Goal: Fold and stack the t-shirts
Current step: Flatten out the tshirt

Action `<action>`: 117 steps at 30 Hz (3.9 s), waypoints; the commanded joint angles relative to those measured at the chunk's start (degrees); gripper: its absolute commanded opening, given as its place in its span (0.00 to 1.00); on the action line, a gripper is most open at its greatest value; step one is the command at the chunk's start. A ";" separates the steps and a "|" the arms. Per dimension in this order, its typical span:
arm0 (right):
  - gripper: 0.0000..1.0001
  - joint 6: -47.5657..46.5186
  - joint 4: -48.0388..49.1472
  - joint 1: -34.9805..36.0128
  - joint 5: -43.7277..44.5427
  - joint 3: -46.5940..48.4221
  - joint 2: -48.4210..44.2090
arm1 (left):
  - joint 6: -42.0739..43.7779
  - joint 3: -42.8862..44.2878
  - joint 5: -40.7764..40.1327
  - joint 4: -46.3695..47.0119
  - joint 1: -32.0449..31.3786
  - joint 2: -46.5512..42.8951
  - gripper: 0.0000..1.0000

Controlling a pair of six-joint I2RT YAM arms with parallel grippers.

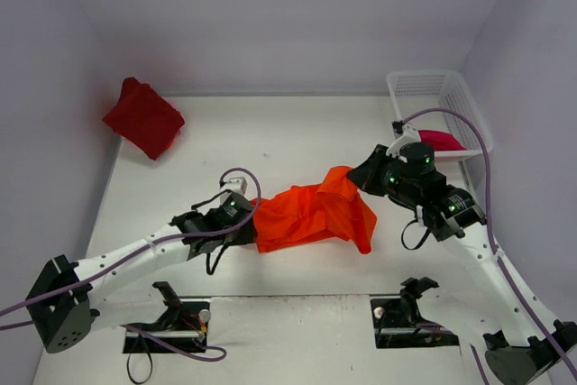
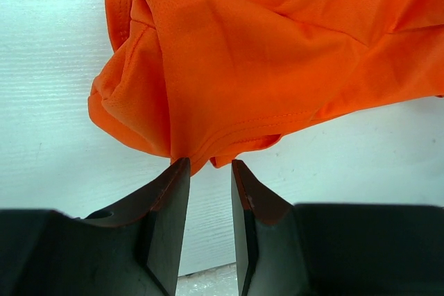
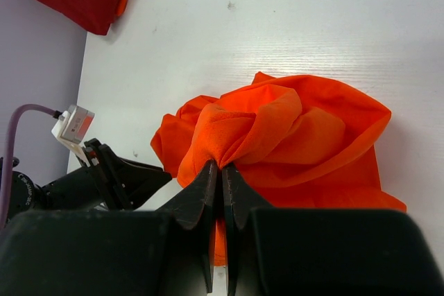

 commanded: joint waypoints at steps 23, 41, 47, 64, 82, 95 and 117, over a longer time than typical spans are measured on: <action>0.00 -0.04 3.33 0.13 0.72 0.54 -0.75 | -0.90 0.62 -3.39 -1.55 0.39 0.72 0.26; 0.00 -0.13 3.24 0.13 0.63 0.71 -0.31 | -1.70 -1.23 -1.64 2.32 0.30 2.48 0.26; 0.00 0.05 3.33 0.04 0.63 0.71 -0.22 | -1.70 -1.32 -1.55 2.32 0.30 2.04 0.26; 0.00 0.14 3.33 0.13 0.72 0.27 -0.22 | -1.61 -0.97 -0.84 3.20 0.30 2.12 0.24; 0.00 -0.13 3.33 0.04 0.63 0.36 0.13 | -1.61 -1.14 -0.41 4.51 0.30 2.48 0.04; 0.00 -0.39 3.42 0.04 0.81 0.19 0.57 | -0.99 0.70 -0.23 3.11 0.30 2.91 0.05; 0.00 -0.31 3.42 0.13 0.72 -0.34 0.13 | -0.91 1.23 -0.14 2.41 0.30 2.48 0.15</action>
